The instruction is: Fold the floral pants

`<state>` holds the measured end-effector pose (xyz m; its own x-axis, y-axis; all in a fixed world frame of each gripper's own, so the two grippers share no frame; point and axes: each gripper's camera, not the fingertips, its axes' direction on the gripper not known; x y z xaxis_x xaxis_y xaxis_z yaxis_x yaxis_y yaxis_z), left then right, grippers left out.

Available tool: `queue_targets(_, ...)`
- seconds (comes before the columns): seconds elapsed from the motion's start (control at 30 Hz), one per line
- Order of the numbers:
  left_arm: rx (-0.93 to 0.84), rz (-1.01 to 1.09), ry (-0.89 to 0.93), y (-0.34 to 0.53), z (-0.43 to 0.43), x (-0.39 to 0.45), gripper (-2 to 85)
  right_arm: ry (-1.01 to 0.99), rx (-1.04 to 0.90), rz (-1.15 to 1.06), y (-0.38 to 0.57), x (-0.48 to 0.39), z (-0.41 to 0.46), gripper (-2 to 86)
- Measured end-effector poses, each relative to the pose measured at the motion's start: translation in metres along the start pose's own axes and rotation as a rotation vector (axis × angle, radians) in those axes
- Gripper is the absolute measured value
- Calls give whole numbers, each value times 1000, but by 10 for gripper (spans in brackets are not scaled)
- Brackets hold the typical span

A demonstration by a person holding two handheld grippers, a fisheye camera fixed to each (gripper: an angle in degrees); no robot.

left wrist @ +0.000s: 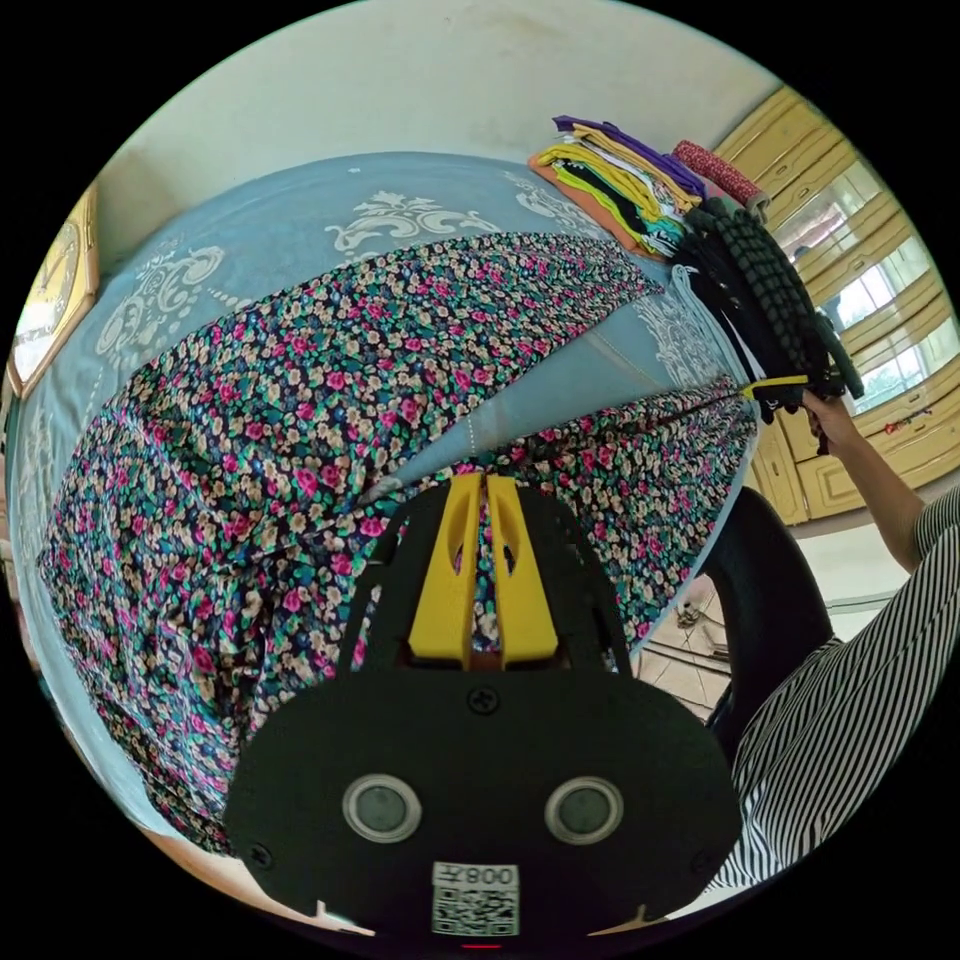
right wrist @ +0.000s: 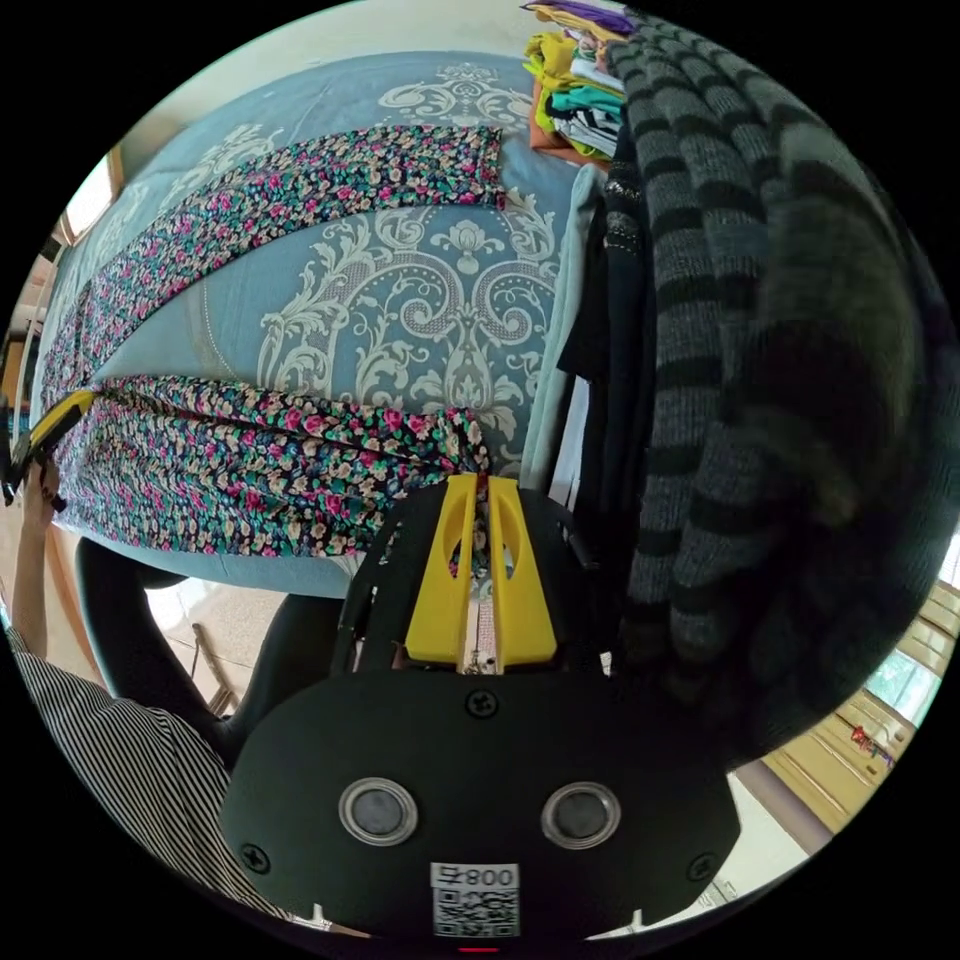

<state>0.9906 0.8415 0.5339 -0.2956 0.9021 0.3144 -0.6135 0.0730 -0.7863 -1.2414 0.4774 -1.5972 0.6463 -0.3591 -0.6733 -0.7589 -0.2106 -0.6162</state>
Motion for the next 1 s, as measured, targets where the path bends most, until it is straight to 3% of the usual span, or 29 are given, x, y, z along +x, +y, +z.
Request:
queue_targets(0.27,37,-8,14,12,-1,4,44,-1,120,-37,5,3,-34,45)
queue_targets(0.53,-88,8,-23,-2,44,-1,23,-8,13,-141,-24,-4,4,36)
queue_targets(0.8,58,-59,-3,14,41,-16,10,-112,143,-4,-6,37,-40,19)
queue_targets(0.93,-10,-95,-26,20,66,-25,19,-73,39,16,-19,37,-18,49)
queue_targets(1.0,40,-127,2,32,63,-30,32,-53,20,18,-15,36,-19,55)
